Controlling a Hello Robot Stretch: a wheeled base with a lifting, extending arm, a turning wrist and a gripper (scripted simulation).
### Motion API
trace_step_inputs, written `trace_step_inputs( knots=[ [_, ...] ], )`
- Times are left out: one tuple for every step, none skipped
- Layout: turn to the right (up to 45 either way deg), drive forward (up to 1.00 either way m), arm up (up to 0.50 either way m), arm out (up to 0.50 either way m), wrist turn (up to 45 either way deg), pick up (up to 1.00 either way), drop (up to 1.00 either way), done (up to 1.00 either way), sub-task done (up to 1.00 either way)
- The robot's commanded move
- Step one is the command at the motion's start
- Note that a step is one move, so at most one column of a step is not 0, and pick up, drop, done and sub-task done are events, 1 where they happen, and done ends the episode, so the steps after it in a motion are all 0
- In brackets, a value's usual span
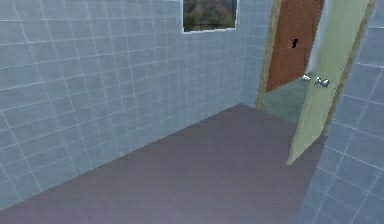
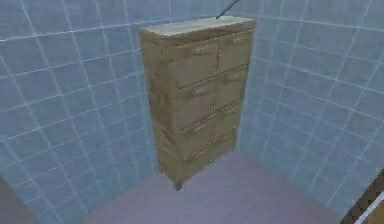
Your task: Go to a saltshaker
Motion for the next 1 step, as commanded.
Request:
trace_step_inputs(
  knots=[
    [15.0,0.0,0.0,0.0,0.0,0.0,0.0,0.0,0.0]
  ],
)
